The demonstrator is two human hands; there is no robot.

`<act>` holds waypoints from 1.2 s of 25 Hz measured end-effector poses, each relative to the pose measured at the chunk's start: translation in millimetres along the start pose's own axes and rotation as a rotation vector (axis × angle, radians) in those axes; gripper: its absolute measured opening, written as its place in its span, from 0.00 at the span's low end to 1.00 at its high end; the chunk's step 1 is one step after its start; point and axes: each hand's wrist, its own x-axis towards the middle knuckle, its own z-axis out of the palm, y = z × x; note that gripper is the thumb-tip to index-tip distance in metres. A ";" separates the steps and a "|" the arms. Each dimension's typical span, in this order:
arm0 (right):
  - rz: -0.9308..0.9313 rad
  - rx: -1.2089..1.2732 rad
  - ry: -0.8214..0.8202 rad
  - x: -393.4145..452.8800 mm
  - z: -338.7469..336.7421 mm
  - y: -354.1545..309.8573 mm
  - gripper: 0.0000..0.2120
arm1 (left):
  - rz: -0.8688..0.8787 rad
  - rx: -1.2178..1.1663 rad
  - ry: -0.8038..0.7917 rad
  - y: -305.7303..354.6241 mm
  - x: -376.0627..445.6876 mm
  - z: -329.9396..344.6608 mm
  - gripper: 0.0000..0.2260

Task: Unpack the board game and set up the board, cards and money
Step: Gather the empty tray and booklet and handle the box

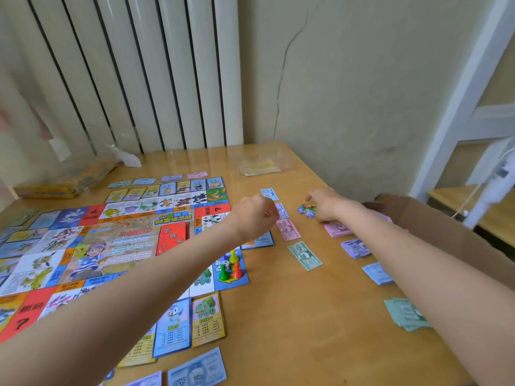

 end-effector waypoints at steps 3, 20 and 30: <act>-0.049 -0.111 -0.056 4.0 0.0 -9.1 0.24 | 0.010 -0.019 0.007 -1.0 0.0 0.4 0.13; -0.287 -0.090 0.121 54.5 -28.2 -103.6 0.18 | -0.165 0.088 0.065 -84.7 10.3 -55.0 0.11; -0.205 -0.237 0.218 168.1 -16.6 -92.0 0.18 | -0.347 -0.143 0.137 -139.7 119.6 -58.2 0.12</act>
